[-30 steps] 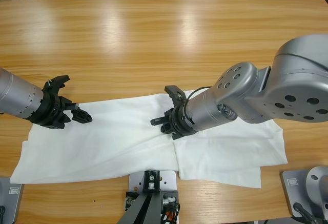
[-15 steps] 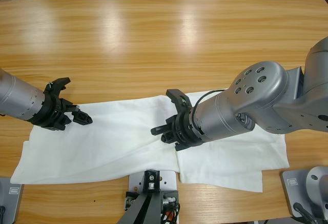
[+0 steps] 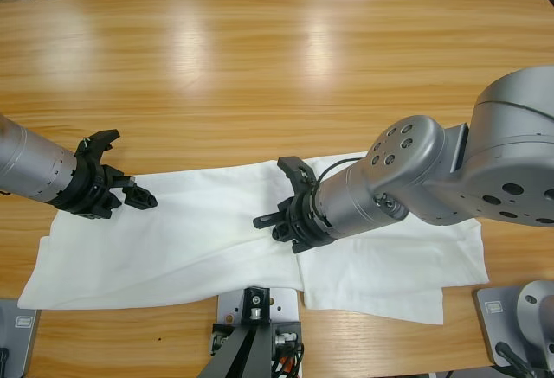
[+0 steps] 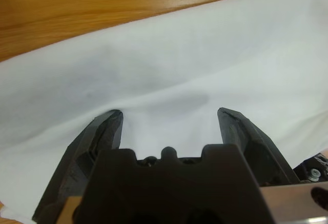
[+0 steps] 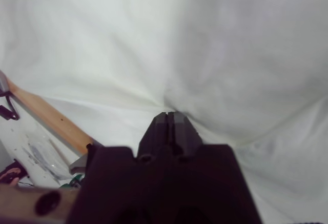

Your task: Fold clothes

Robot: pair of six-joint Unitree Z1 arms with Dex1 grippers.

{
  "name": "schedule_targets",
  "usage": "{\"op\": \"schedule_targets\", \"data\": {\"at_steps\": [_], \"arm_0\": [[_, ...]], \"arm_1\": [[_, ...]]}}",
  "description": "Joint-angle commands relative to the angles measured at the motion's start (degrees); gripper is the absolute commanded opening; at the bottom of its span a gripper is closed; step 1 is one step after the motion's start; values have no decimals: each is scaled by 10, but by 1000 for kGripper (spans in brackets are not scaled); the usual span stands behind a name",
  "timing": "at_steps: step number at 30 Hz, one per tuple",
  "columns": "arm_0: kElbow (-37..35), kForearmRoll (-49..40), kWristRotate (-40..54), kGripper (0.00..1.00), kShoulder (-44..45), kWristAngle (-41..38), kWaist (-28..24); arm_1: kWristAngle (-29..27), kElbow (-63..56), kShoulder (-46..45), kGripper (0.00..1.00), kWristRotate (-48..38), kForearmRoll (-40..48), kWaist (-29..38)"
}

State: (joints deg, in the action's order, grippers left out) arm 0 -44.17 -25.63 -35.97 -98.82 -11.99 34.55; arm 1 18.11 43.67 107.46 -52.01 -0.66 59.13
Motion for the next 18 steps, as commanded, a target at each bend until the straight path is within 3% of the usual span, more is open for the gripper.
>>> {"op": "schedule_targets", "data": {"at_steps": [1,7,13,18], "arm_0": [[18,12,-7,734,-34,8,1],[22,12,-7,734,-30,9,-1],[22,12,-7,734,-32,9,-2],[23,22,-10,734,-40,9,-3]], "arm_1": [[-19,19,-44,0,5,-16,6],[5,27,40,0,10,-10,6],[13,22,24,0,10,-12,6],[55,18,10,0,-16,-18,21]]}}
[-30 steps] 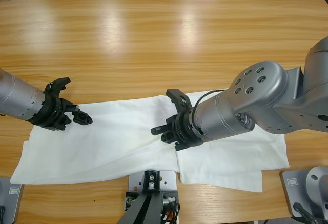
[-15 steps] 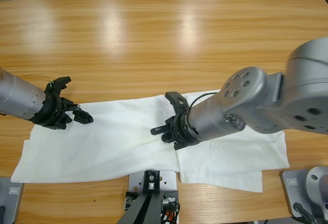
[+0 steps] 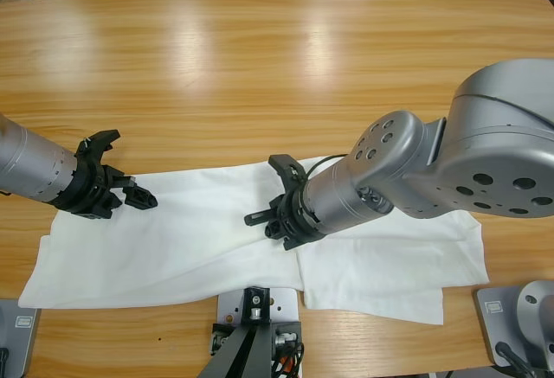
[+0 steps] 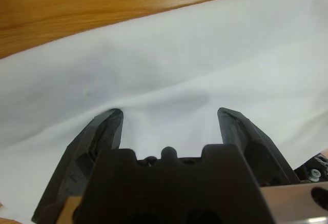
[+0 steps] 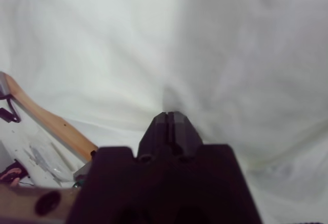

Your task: Fold clothes

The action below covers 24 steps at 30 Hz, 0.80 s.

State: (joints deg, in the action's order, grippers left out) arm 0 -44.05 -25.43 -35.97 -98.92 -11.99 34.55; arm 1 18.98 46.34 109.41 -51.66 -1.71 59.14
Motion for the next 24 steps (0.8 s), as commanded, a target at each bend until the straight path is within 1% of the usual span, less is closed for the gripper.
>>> {"op": "schedule_targets", "data": {"at_steps": [1,6,10,11,13,14,16,18,20,22,23,24], "arm_0": [[22,20,-10,734,-39,9,-3],[23,20,-10,734,-37,9,-5],[31,20,-10,734,-35,9,-10],[30,20,-10,734,-34,9,-10],[31,20,-10,734,-28,9,-11],[33,20,-10,734,-23,9,-15],[40,20,-10,734,-10,9,-27],[45,19,-10,734,3,9,-35],[46,17,-13,734,28,9,-41],[49,13,-29,734,68,9,-63],[50,14,-29,734,84,9,-79],[49,14,-29,734,94,9,-96]], "arm_1": [[47,-9,-10,0,-27,-10,28],[54,-9,-2,0,-41,-20,39],[59,-9,31,0,-54,-26,59],[52,-9,38,0,-54,-24,61],[21,-9,39,0,-45,-9,62],[7,-9,28,0,-40,-8,62],[-26,-9,-32,0,-27,-8,62],[-56,-6,-119,0,-20,-15,62],[-85,6,-190,0,-20,-62,62],[-99,14,-233,0,-20,-83,62],[-100,13,-246,159,-20,-84,62],[-99,12,-248,631,-20,-89,62]]}}
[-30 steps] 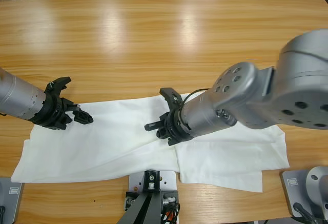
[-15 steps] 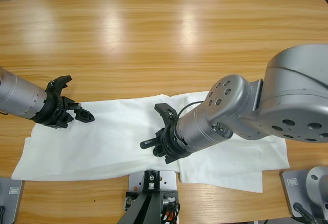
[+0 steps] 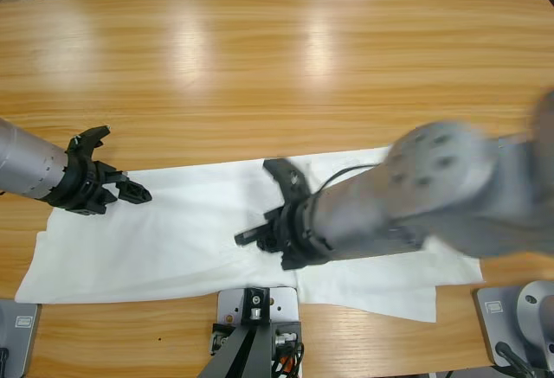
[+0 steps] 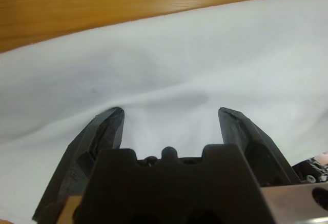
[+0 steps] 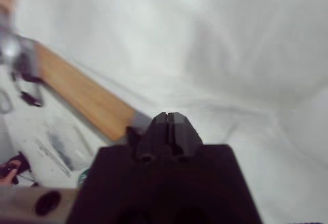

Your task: Fold clothes

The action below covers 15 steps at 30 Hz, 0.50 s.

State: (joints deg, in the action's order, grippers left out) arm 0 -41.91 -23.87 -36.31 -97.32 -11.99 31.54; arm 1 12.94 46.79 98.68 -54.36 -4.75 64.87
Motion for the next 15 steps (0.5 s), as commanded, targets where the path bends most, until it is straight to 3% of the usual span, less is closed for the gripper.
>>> {"op": "schedule_targets", "data": {"at_steps": [1,2,4,7,9,10,15], "arm_0": [[28,-1,-25,734,80,9,-84],[27,0,-25,734,75,9,-104],[28,-1,-25,734,67,7,-126],[37,-15,-37,735,116,-8,-129],[38,-47,-60,931,142,-6,-141],[39,-62,-83,990,150,-7,-153],[56,-68,-134,1000,162,-7,-160]], "arm_1": [[-42,8,-141,896,7,-77,4],[-50,7,-139,995,7,-104,4],[-70,8,-124,1000,-12,-196,-8],[-97,40,-95,1000,-108,-341,-29],[-94,73,-50,1000,-139,-368,-32],[-82,81,-27,1000,-182,-380,-39],[33,84,48,1000,-403,-381,-112]]}}
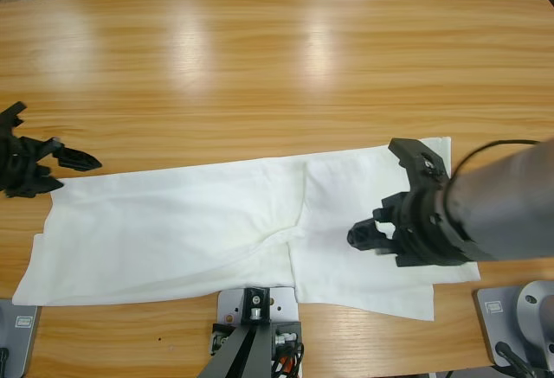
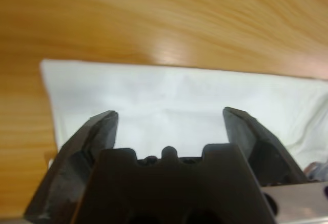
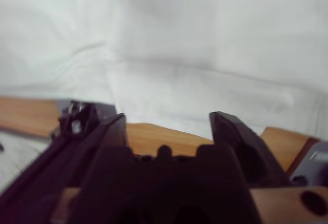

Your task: Fold clothes

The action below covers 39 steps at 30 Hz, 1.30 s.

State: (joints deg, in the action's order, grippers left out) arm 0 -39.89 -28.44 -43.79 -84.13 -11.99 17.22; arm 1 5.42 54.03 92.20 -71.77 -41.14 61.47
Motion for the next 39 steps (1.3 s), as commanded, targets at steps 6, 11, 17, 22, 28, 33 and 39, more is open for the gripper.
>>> {"op": "schedule_targets", "data": {"at_steps": [6,11,17,22,28,33,39], "arm_0": [[41,-16,-55,1000,33,-8,-17],[41,-9,-52,1000,39,-8,-16],[39,-7,-41,1000,68,-8,-16],[37,-6,-39,1000,70,-8,-14],[49,-6,-34,1000,82,-8,-14],[49,-6,-35,1000,80,-8,-14],[49,1,-42,1000,68,-10,-14]], "arm_1": [[164,-37,99,1000,-393,73,-138],[147,-105,110,1000,-433,168,-148],[114,-143,126,1000,-415,242,-148],[91,-138,144,1000,-397,230,-148],[72,-137,161,1000,-358,228,-195],[60,-131,182,1000,-305,223,-265],[47,-91,219,1000,-229,206,-347]]}}
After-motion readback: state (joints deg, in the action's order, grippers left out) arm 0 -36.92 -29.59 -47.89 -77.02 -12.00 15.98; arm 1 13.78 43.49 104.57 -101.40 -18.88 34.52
